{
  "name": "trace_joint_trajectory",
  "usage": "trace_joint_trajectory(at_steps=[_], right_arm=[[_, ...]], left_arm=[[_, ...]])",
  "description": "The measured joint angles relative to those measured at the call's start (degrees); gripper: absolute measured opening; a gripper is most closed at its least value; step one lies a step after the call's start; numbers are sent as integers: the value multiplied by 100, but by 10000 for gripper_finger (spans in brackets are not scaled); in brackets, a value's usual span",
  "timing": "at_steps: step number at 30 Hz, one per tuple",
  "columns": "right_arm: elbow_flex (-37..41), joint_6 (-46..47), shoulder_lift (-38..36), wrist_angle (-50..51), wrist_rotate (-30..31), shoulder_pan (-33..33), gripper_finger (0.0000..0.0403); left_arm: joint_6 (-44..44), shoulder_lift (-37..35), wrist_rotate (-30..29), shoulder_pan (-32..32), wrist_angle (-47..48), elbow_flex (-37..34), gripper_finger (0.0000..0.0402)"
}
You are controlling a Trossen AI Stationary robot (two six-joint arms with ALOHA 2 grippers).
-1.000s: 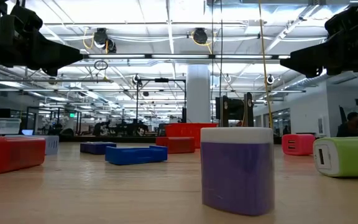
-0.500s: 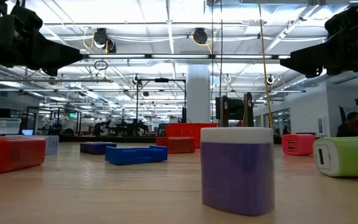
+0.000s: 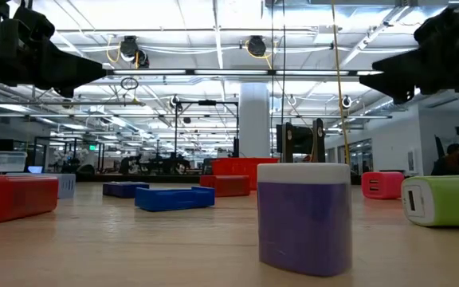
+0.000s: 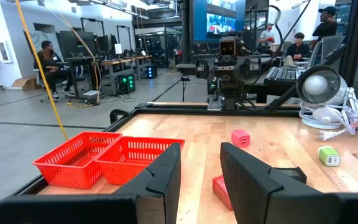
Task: Pick & Place Office items
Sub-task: Put the pink charger adapter into the top red bin
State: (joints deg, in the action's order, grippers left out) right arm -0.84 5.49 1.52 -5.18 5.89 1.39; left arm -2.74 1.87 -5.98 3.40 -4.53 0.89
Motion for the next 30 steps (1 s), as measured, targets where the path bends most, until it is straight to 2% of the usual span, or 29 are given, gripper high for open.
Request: trace_joint_trajectory(at_steps=[3, 5, 11, 17, 23, 25, 30], right_arm=[[1, 1276, -2, -131, 2, 2, 254], [2, 1801, -2, -146, 4, 2, 254], [2, 2246, 0, -283, 352, 4, 254], [2, 2100, 0, -373, 377, 4, 254], [1, 1886, 35, -139, 1356, 2, 254], [1, 1859, 104, -135, 1450, 4, 254], [2, 1205, 452, -778, 631, -6, 254]], left_arm=[[0, 0, 0, 2, 2, 0, 115], [0, 0, -1, 2, 0, 0, 116], [0, 0, 0, 0, 0, 0, 115], [0, 0, 0, 2, 2, 0, 115], [0, 0, 0, 0, 2, 0, 115], [0, 0, 0, 0, 2, 0, 115], [0, 0, 0, 1, 0, 0, 115]])
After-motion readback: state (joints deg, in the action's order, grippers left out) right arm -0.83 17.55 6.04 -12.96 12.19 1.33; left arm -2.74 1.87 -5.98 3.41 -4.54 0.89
